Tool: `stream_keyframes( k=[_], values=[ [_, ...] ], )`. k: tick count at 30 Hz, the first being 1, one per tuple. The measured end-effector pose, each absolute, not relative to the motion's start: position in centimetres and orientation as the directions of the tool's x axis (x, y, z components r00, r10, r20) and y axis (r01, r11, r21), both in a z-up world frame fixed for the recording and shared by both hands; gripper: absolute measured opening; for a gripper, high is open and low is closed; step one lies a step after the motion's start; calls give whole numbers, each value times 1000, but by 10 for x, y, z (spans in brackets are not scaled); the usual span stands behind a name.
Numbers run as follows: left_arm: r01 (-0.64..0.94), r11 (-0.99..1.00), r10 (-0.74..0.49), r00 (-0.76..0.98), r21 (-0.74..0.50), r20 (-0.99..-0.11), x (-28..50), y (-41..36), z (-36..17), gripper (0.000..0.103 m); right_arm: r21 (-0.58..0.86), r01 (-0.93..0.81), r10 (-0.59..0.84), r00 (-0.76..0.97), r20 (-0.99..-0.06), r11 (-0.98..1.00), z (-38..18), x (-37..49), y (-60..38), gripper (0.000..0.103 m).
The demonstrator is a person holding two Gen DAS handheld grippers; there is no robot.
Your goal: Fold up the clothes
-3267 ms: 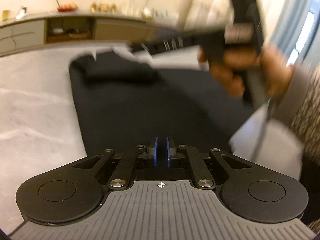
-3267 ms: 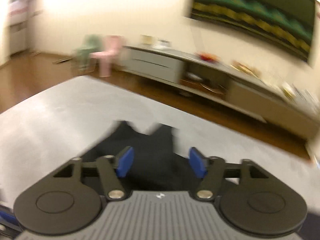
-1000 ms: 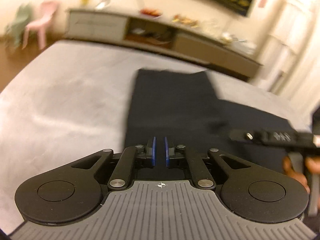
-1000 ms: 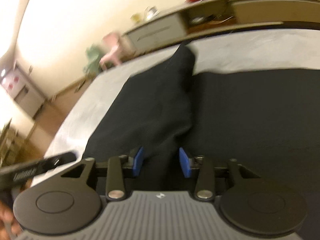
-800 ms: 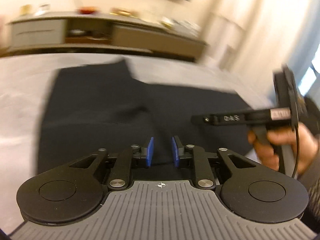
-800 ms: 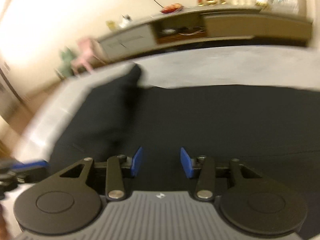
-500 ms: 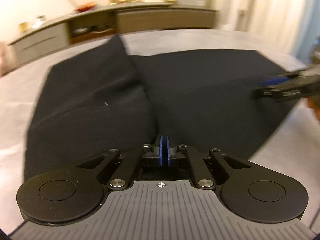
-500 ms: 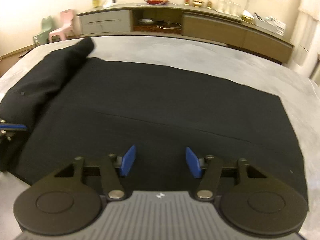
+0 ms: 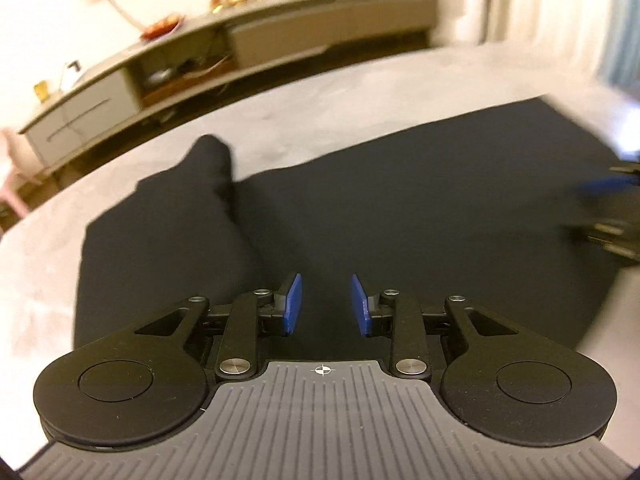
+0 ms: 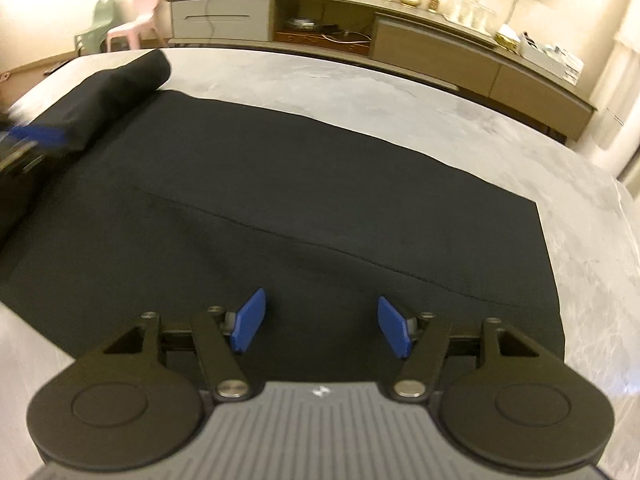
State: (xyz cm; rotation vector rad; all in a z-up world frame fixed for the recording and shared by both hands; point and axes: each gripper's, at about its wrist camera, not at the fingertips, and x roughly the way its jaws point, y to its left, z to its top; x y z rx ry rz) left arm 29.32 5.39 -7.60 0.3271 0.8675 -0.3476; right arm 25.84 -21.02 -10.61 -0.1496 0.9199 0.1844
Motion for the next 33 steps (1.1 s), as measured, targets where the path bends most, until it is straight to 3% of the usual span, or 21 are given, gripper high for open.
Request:
stream_keyframes(
  k=[3,5,6,7,11,14,15,16,18,20,23,28,31,33],
  values=[
    [375,907,-80,597,190,-799,329,54,-92,25,-42,-251,116,584,-803,967,-105,256,-214,63],
    [275,933,12,619,231,-785,345,65,-93,18,-20,-263,140,573,-807,965,-105,258,-218,63],
    [211,948,55,625,237,-778,353,72,-94,8,-16,-267,144,571,-808,964,-105,259,-220,67],
    [176,962,57,625,211,-779,355,79,-94,9,-13,-270,149,568,-809,963,-106,261,-221,71],
    [196,978,-175,582,-72,-794,333,99,-81,18,4,-281,167,560,-812,960,-107,265,-226,75],
    [300,925,-369,566,-233,-737,277,117,-59,22,4,-282,167,557,-814,959,-106,263,-227,75],
    [317,919,-384,580,-235,-718,259,124,-54,25,4,-279,166,558,-813,960,-105,262,-226,72],
    [317,918,-387,591,-237,-708,239,134,-53,25,7,-270,170,586,-792,963,-98,258,-220,57],
    [304,919,-389,605,-250,-695,205,154,-56,25,14,-253,178,640,-748,967,-83,251,-209,42],
    [280,922,-386,606,-268,-695,185,174,-68,25,28,-241,192,688,-700,970,-69,244,-196,40],
    [284,906,-424,591,-315,-686,178,188,-93,24,115,-371,357,690,-630,921,-41,248,-130,40],
    [310,893,-449,577,-326,-682,181,187,-102,24,42,-542,461,669,-583,839,-28,293,4,38],
    [297,889,-458,565,-349,-686,182,192,-102,19,-33,-566,416,642,-644,824,-51,343,50,36],
    [282,884,-467,555,-373,-688,185,194,-101,17,-104,-550,324,622,-713,828,-74,381,69,26]
  ],
)
